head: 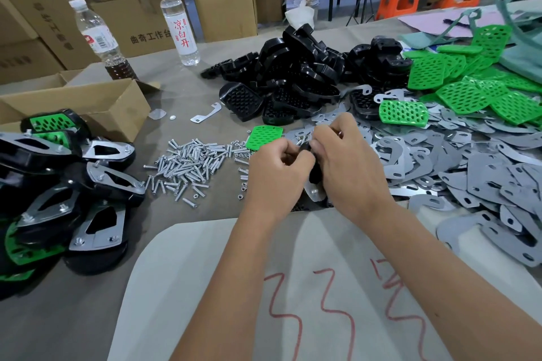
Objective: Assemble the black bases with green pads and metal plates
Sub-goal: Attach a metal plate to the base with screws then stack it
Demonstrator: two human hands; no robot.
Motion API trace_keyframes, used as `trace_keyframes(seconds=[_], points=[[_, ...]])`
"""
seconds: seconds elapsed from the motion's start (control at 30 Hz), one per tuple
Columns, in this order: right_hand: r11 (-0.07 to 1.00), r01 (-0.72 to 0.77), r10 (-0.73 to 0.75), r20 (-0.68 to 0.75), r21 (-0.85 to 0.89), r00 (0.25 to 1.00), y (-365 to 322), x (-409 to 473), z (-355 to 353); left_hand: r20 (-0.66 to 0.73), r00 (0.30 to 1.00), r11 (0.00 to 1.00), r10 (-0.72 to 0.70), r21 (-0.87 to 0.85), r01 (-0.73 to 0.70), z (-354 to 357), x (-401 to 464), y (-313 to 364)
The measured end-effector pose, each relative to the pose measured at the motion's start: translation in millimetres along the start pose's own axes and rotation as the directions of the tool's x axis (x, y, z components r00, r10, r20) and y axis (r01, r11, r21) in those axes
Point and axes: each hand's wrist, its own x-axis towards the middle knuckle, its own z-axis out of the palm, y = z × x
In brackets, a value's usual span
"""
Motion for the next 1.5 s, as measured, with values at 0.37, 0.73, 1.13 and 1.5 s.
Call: trace_keyframes(seconds=[0.37, 0.73, 1.13, 1.5], points=[[0.91, -0.161, 0.136, 0.094, 0.381, 0.986, 0.4, 3.6, -9.1, -0.18, 0.984, 0.999, 0.012, 0.035, -0.006, -9.0, 2.1, 1.6], [0.807, -0.086, -0.192, 0.399, 0.584, 0.897, -115.3, 26.5, 46.5, -0.717, 0.653, 0.939, -0.242, -0.004, 0.344, -115.3, -20.4, 10.7], [0.78, -0.067, -0.245, 0.402, 0.623, 0.883, -192.3, -6.5, 106.7, -0.835, 0.548, 0.858, 0.048, 0.315, 0.406, -198.3, -59.8, -13.5], [0.76, -0.062, -0.203, 0.328, 0.647, 0.923, -207.9, -1.0, 125.6, -0.893, 0.448, 0.848, 0.035, 0.263, 0.459, -194.7, -42.5, -18.1]])
